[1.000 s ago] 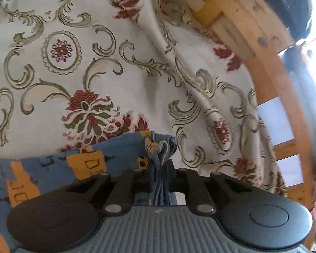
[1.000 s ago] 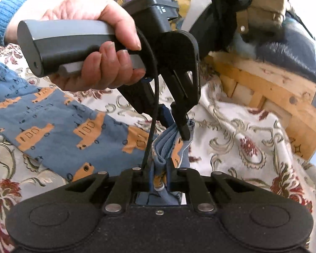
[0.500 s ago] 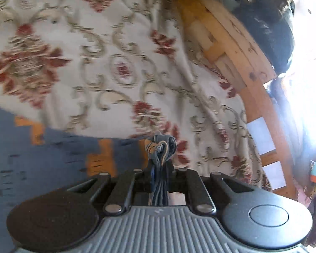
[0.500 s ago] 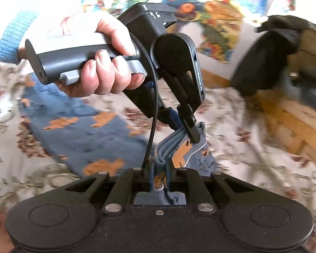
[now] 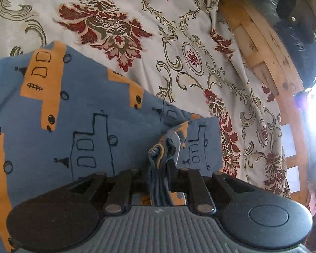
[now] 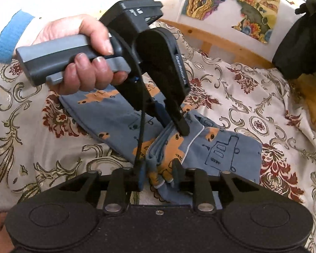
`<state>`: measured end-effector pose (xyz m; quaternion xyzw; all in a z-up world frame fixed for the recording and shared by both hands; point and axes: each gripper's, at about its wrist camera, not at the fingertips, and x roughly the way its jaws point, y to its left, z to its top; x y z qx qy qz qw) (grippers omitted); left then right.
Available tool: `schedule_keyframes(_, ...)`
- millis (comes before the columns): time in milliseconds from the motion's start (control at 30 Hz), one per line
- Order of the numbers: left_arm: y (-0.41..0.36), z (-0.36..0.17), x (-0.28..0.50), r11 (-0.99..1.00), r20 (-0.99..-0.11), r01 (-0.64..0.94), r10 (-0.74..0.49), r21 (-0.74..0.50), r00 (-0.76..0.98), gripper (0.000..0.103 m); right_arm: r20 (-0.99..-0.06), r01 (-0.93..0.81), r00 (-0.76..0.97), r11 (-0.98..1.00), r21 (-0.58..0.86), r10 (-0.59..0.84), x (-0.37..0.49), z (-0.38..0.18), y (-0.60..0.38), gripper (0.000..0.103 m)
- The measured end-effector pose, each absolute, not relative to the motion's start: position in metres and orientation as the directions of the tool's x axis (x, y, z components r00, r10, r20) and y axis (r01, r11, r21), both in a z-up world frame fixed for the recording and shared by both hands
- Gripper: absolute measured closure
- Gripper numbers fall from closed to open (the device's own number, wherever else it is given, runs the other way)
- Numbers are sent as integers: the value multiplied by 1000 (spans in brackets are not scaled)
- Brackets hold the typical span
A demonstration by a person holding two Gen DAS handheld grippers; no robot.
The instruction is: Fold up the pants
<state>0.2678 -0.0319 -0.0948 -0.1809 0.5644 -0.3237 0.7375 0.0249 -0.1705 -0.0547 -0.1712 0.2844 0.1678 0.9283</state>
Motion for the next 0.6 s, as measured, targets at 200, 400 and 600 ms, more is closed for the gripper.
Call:
schedule_keyframes(200,-33,-97,267,729,-720,278,-677,-626,153,87,-587,-401,779,895,-196,221,26,-56,-177,73)
schedule_keyframes(400,-38,-89,262,747,-735,309,-653,-588,183,91,-574,-417,782,888,-193,242,23,-53,-175,90)
schedule_keyframes(600,-43,-67,256,753,-735,385,-638,-535,227,92,-554,-408,796,892,-194,244,23,-45,-170,92)
